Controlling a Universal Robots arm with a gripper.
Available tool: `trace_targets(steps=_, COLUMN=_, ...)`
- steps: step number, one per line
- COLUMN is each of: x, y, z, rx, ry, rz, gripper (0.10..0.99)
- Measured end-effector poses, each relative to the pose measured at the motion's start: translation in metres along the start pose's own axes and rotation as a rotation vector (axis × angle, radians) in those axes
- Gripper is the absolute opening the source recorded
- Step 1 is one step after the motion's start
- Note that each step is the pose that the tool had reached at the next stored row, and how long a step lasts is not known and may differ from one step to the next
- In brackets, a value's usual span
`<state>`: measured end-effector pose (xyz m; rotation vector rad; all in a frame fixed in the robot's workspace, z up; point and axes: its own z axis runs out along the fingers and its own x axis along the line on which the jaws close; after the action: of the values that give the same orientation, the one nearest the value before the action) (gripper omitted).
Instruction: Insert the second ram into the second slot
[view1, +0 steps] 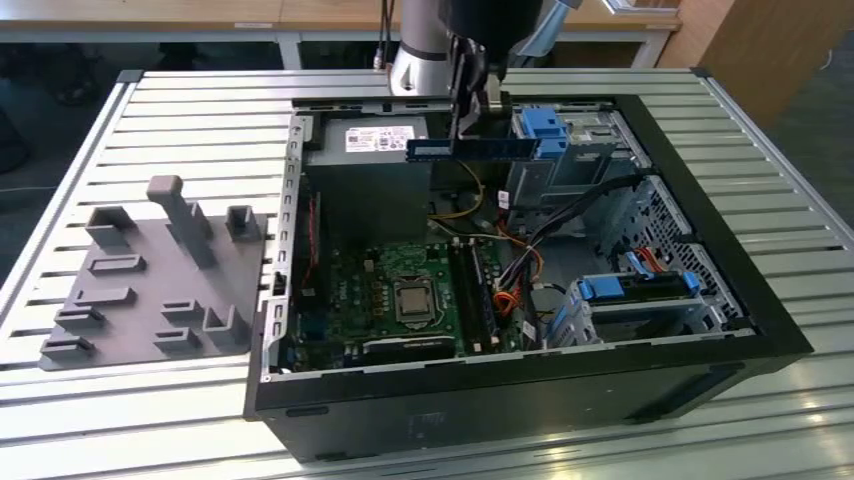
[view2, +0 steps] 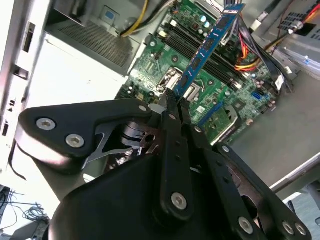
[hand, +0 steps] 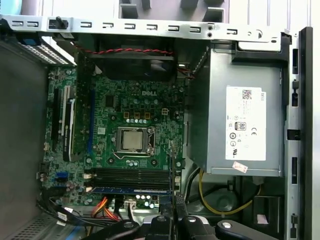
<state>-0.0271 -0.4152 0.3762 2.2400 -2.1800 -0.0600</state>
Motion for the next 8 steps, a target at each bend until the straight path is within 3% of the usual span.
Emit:
trace_targets(steps=4, x=0.0075, y=0.0002, z=-0.0001, rx=0.0, ry=0.0, rz=0.0, gripper=0.141)
trace_targets(steps=8, x=0.0086, y=0.0002, z=0.0002, rx=0.001, ry=-0.0012, rz=0.033, gripper=0.141)
